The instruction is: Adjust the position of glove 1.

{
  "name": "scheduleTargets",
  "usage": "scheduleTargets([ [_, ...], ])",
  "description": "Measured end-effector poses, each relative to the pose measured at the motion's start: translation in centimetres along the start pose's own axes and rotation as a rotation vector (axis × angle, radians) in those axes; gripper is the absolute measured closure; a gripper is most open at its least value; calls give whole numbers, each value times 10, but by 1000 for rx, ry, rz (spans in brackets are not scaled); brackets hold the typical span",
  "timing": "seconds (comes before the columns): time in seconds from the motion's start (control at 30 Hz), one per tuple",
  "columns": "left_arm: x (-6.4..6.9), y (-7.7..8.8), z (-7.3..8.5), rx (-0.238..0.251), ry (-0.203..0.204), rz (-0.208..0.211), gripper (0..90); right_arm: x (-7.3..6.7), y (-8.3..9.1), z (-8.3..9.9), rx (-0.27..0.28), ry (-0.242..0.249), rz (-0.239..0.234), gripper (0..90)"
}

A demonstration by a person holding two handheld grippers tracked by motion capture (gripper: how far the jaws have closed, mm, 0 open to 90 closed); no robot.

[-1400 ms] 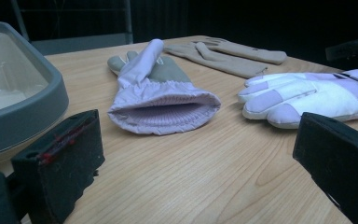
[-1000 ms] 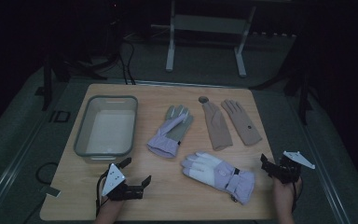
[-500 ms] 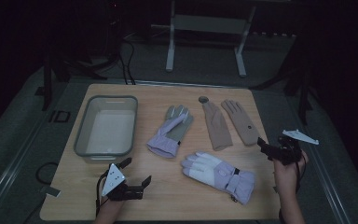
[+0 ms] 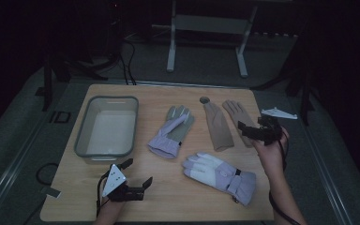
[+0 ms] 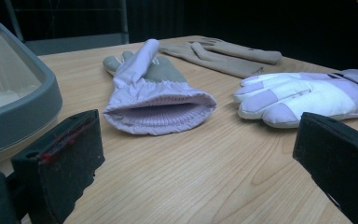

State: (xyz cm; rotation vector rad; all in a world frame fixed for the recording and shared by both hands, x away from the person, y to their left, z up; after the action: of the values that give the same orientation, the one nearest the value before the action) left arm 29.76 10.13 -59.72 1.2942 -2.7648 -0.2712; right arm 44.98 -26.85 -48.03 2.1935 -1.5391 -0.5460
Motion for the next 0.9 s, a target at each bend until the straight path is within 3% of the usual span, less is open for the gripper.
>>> scheduleTargets([
  [0.13, 1, 0, 0, -2, -2, 3, 18, -16, -10, -7, -19, 22, -24, 128],
  [0.27, 2, 0, 0, -3, -1, 12, 18, -45, -28, -18, -47, 62, -64, 128],
  [0.33, 2, 0, 0, -5, 0, 13, 18, -50, -30, -20, -50, 67, -75, 129],
  [0.4, 2, -1, 0, -8, -2, 16, 18, -69, -42, -24, -72, 83, -106, 132],
  [0.7, 2, 0, 0, -3, 16, 27, 18, -117, -71, -29, -98, 127, -161, 170],
  [0.77, 1, 0, 0, -2, 19, 27, 18, -121, -74, -29, -101, 128, -165, 170],
  [0.9, 2, 0, 1, -9, 7, 27, 18, -141, -89, -30, -122, 137, -188, 171],
])
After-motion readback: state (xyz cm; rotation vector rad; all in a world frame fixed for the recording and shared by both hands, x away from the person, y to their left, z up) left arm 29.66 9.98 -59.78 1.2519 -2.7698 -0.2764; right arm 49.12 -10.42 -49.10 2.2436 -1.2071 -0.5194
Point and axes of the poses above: each handheld gripper's, and its own axes: y roughly backward along the jaws, z roughly out of its underside, x roughly to its right, the point moved 9 cm from there along -y, roughly forward along the jaws, and after that the axes turned 3 degrees about -y, right-handed, at the moved point
